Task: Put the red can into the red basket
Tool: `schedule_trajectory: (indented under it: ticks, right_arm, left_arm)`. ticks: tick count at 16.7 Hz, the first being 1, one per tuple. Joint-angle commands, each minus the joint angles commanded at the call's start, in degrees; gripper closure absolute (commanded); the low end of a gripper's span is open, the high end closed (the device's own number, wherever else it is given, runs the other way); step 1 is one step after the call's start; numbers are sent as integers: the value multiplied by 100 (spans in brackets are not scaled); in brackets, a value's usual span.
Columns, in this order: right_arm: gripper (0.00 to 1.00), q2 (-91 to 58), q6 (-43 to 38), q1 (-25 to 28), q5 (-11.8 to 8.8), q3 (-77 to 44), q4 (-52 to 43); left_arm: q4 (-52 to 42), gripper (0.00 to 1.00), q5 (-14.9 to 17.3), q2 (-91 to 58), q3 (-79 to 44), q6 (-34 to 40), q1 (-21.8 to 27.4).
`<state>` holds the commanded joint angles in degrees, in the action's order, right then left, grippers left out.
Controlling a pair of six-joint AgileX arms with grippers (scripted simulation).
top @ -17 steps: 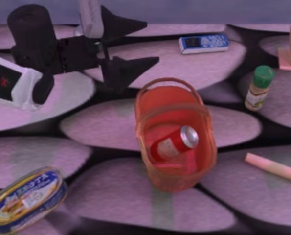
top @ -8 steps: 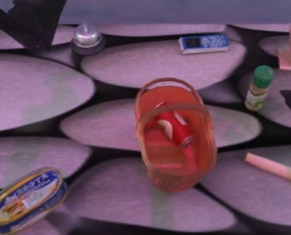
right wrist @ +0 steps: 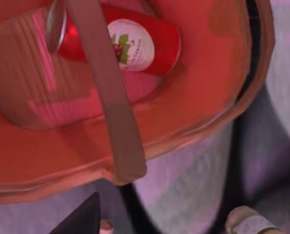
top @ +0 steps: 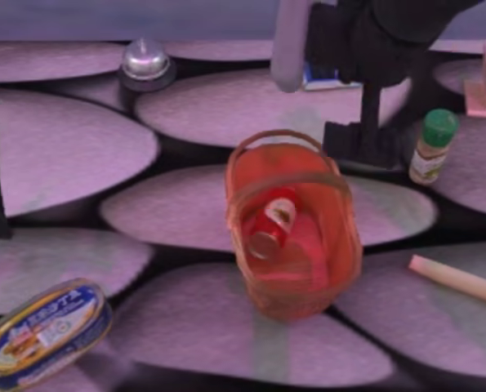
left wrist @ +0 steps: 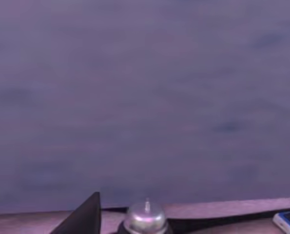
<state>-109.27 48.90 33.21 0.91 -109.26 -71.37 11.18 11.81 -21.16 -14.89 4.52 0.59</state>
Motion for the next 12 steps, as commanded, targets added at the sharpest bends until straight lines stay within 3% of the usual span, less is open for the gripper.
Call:
schedule_trajectory:
  ticks: [3, 6, 12]
  right_arm:
    - [0, -1207, 519, 362, -20, -1019, -857]
    - [0, -1900, 836, 585, -52, -1637, -1420]
    - [0, -2078, 920, 644, -64, -1806, -1577]
  left_arm:
    - [-623, 0, -657, 1186, 805, -218, -108]
    - [-1014, 0, -1069, 1923, 1339, -396, -162]
    - [-1119, 0, -1181, 2116, 1489, -452, -174]
